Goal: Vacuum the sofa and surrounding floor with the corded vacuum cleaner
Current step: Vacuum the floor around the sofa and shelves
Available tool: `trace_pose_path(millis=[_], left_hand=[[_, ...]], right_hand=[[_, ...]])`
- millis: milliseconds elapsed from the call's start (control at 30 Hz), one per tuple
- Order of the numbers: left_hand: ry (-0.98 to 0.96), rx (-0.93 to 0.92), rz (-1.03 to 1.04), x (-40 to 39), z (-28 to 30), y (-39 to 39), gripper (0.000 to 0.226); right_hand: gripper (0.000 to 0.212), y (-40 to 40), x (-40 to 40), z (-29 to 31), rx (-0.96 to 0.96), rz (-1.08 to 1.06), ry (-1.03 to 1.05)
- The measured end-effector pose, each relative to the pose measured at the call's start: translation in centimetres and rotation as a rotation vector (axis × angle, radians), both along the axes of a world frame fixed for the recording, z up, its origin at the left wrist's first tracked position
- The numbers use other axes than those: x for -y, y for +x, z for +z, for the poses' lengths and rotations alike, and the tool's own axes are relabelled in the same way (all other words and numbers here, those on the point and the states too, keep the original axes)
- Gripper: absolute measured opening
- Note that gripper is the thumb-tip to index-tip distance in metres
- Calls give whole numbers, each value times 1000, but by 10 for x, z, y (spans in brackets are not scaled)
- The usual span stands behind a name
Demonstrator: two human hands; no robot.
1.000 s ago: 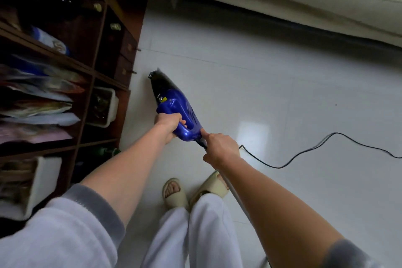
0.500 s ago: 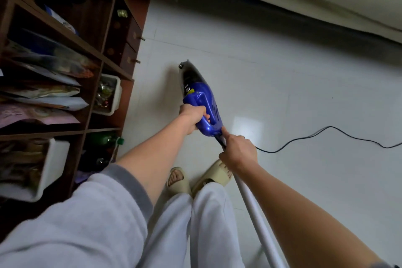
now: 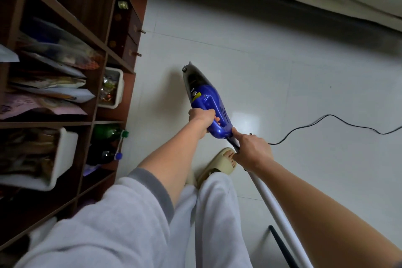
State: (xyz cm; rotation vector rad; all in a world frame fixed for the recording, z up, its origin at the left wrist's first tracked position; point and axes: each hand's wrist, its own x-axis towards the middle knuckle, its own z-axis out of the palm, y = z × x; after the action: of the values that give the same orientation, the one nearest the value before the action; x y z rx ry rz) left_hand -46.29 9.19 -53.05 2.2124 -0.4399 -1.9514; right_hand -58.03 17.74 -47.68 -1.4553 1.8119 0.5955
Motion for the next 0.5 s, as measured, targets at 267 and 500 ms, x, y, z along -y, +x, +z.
trace_pose_path(millis=[267, 500], left_hand=[[11, 65, 127, -21, 8, 88, 38], [19, 33, 240, -41, 14, 124, 20]], right_hand=[[66, 75, -5, 1, 90, 136, 26], [58, 102, -11, 7, 110, 249, 9]])
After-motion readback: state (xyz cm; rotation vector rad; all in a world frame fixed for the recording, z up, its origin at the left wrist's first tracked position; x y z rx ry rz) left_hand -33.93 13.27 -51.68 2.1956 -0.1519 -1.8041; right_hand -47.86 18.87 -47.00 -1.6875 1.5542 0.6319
